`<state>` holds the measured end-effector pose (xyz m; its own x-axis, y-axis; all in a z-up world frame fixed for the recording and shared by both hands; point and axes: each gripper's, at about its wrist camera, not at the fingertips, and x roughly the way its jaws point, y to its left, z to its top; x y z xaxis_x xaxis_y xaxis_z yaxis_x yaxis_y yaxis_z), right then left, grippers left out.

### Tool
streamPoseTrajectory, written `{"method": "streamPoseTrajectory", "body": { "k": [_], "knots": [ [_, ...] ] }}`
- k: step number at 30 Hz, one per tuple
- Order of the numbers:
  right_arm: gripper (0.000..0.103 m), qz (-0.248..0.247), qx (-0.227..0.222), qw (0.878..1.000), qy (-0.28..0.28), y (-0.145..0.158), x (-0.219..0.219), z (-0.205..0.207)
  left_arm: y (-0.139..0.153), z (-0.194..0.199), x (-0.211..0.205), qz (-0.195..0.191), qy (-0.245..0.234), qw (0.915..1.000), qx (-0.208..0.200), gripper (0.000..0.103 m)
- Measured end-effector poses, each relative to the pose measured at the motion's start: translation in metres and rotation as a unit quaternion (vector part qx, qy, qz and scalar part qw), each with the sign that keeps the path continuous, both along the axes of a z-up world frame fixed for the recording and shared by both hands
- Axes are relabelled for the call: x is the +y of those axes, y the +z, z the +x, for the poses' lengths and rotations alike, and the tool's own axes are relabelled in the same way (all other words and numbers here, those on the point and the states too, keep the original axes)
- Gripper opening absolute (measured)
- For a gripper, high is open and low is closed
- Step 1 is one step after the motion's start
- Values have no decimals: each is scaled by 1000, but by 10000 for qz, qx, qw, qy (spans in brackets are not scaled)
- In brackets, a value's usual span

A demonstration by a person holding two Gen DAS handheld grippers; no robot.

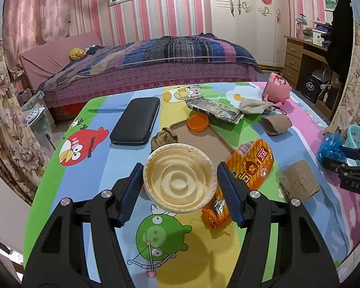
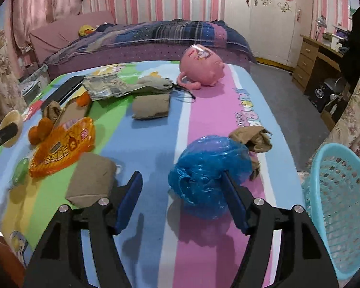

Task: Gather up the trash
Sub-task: 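Grasp the blue plastic bag with the right tool and lift it, then carry the lid with the left tool while the right tool carries the bag, release both into the blue basket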

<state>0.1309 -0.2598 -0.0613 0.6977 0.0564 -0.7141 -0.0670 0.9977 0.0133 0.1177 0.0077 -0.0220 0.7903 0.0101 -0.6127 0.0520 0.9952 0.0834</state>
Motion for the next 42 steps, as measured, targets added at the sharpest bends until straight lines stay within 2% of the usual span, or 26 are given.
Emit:
{"method": "streamPoseTrajectory", "body": {
  "k": [2, 3, 6, 8, 13, 17, 23, 28, 31, 35, 38, 42],
  "knots": [
    [44, 8, 12, 10000, -32, -1, -4, 2, -1, 2, 2, -32, 19, 10000, 33, 62],
    [38, 39, 23, 10000, -18, -2, -7, 3, -1, 2, 2, -45, 23, 10000, 45, 62],
    [28, 82, 31, 10000, 39, -1, -10, 2, -1, 2, 2, -40, 13, 10000, 38, 62],
    [21, 113, -168, 9998, 93, 8, -10, -3, -1, 2, 3, -54, -7, 10000, 33, 62],
    [19, 324, -708, 9963, 363, 44, -6, -25, -3, 5, 11, -252, 4, 9996, 116, 62],
    [19, 331, -840, 9951, 410, 56, -11, -35, -5, 5, 15, -339, 33, 9993, 154, 62],
    [19, 361, -931, 9949, 135, 64, -36, -39, -6, 5, 10, -332, 4, 9993, 181, 61],
    [19, 110, -1007, 9943, -317, 74, -74, -50, -2, 0, -6, -149, -113, 9998, 56, 61],
    [19, -107, -986, 9920, -782, 77, -109, -61, -2, -3, -16, -106, -223, 9997, 38, 61],
    [19, -64, -857, 9834, -1599, 66, -173, -79, -1, -3, -36, -117, -350, 9993, 49, 61],
    [19, -66, -763, 9753, -2074, 56, -208, -91, 0, -2, -57, -117, -483, 9987, 118, 61],
    [19, 5, -649, 9660, -2502, 42, -241, -104, 8, -9, -93, -112, -779, 9969, 17, 62]
  ]
}}
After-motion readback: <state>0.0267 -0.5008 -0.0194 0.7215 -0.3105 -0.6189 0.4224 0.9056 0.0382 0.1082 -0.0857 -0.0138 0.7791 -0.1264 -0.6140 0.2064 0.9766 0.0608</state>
